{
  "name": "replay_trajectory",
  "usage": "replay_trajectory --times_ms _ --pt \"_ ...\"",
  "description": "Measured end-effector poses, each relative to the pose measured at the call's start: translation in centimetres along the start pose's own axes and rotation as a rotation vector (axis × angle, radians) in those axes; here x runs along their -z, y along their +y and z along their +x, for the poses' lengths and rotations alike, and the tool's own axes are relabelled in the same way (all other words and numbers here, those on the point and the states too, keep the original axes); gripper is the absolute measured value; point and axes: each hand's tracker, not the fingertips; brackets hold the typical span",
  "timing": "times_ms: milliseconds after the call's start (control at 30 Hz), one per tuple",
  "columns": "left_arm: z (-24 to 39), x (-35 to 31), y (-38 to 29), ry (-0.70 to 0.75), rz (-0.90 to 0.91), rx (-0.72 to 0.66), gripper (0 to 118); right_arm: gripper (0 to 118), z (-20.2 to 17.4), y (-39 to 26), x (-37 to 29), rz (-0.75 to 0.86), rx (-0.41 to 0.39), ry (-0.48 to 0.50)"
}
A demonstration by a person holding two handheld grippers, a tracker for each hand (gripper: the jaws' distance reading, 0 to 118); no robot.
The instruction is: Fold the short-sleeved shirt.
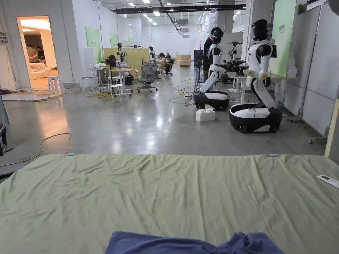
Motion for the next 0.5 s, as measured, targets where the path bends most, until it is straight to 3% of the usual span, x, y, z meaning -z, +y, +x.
replay_trajectory --times_ms 200,333,400,433,500 --pt "-0.9 2.4 -1.2 -0.013 -0.064 -0.066 0 0 0.3 -0.8 0.4 -0.043 0.038 -0.004" --pt "-5.0 10.2 -10.2 0.014 -0.375 -0.229 4 0 0.8 -2.5 0.6 -0.114 0.102 0.010" --pt "-6.9 13.2 -14.3 0.030 -0.480 -0.359 15 0 0.9 -3.4 0.4 -0.156 0.083 0.002" --pt "-7.6 14.3 -15.5 0.046 -0.510 -0.376 15 0 0.9 -3.8 0.2 -0.164 0.074 -0.006" --pt "-8.3 17.4 -18.5 0.061 -0.581 -0.389 55 0 1.4 -4.8 0.1 -0.210 0.083 -0.016"
